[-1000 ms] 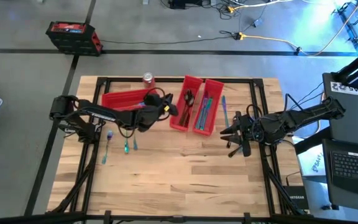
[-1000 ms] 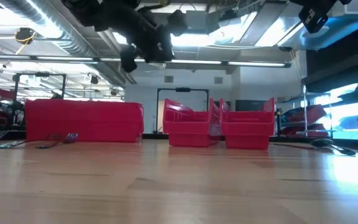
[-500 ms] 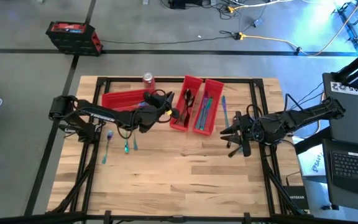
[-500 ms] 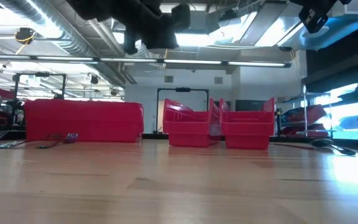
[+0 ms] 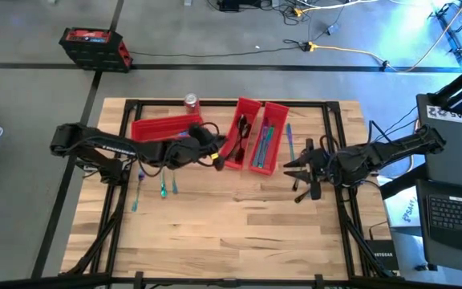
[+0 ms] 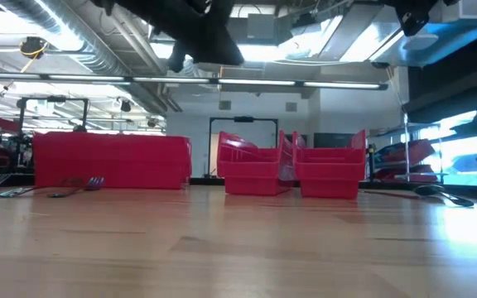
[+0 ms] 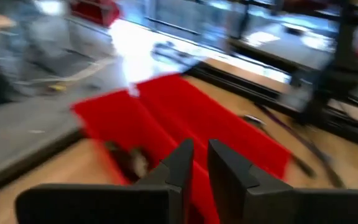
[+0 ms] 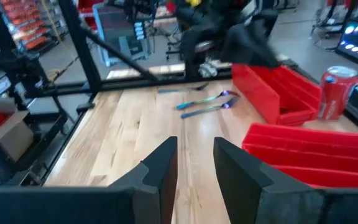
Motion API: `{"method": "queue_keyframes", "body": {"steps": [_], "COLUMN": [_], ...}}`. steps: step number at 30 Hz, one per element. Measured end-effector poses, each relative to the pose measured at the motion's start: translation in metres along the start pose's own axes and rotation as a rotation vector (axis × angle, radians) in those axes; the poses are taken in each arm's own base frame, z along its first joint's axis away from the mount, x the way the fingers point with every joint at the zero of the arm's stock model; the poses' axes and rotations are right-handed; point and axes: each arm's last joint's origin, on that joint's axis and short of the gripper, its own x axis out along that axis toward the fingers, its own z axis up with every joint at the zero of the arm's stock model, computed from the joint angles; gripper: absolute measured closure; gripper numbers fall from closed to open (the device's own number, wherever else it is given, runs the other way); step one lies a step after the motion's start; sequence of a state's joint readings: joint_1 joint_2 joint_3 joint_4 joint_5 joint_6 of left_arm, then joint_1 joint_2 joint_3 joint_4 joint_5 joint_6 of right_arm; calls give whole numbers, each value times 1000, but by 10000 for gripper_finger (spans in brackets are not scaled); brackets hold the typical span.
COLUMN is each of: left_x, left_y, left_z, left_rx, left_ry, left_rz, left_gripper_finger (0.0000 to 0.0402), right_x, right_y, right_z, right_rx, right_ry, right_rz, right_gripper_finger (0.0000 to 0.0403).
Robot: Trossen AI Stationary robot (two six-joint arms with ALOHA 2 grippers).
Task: Sort silverware
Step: Put the black spoon into the middle red bin
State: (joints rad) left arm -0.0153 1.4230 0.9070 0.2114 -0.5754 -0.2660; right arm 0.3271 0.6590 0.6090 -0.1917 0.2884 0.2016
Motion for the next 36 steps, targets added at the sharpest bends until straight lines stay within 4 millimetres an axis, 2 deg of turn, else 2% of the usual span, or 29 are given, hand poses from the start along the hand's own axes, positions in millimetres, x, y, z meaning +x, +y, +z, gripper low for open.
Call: {"method": "queue_keyframes", "body": {"steps": [8, 12, 17, 21, 27, 31, 33, 36], "left_x": [-2, -2, -4, -4, -3, 5, 8, 11], "left_y": [-7, -6, -9, -9, -8, 1, 6, 12], "left_z": [-6, -7, -9, -9, -9, -8, -9, -7], "left_rx": [268, 277, 385, 381, 382, 367, 354, 350], "left_ry": [84, 89, 92, 96, 97, 103, 115, 113], "left_rz": [-296, -291, -311, -326, -337, -298, -279, -248], "left_gripper_finger": [400, 401, 401, 401, 401, 401, 401, 402], "right_x": [0, 0, 0, 0, -1, 2, 3, 4], "right_y": [1, 0, 0, -4, -11, -15, -17, -18], "right_z": [3, 3, 4, 1, -15, -30, -36, -42], "right_rx": [9, -19, -16, 20, 152, 193, 251, 351], "right_ry": [-29, -30, -37, -28, 71, 186, 199, 221], "right_rz": [9, 0, -5, -126, -328, -433, -519, -559], "right_gripper_finger": [313, 313, 313, 313, 310, 310, 310, 310]}}
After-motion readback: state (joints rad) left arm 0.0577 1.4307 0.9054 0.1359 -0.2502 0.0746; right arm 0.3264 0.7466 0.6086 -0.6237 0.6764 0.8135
